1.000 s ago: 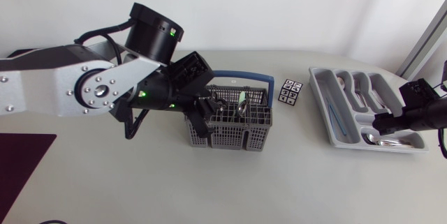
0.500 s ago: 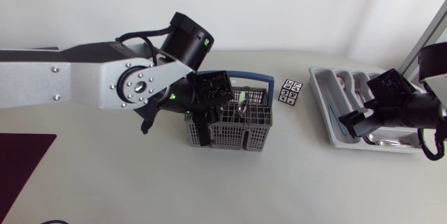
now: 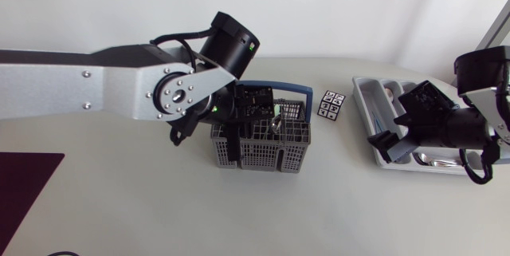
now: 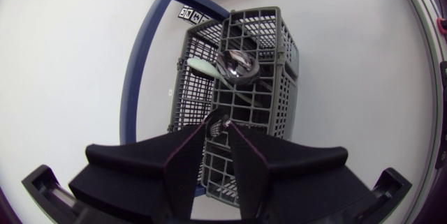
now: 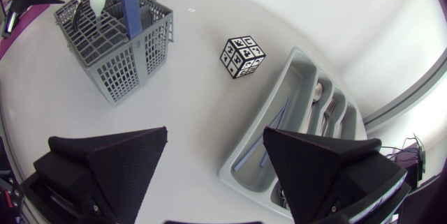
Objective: Transfer all utensils from the basket to the drawer tray.
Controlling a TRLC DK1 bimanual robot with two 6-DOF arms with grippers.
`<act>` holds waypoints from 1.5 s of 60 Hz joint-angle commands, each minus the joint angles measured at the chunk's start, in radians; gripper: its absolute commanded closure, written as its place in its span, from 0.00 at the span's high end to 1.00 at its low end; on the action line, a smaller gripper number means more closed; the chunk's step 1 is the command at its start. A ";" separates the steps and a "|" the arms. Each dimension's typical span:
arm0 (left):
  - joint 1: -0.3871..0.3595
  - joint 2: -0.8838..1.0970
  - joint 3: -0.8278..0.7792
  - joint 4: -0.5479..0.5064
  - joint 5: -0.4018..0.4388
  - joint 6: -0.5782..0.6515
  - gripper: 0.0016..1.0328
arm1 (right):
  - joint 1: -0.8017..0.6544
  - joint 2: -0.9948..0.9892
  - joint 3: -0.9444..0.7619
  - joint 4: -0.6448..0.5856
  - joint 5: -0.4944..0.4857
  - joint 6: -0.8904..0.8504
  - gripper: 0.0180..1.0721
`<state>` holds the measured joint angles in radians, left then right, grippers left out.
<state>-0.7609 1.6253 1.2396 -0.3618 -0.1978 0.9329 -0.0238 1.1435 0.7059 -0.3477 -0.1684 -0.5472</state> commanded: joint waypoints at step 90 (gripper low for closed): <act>0.026 0.169 0.218 -0.193 -0.045 0.195 0.28 | 0.170 0.005 -0.072 0.044 0.044 0.061 0.94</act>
<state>-0.7349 1.7706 1.4319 -0.5430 -0.2379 1.0931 0.1368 1.1427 0.6598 -0.3126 -0.1303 -0.5011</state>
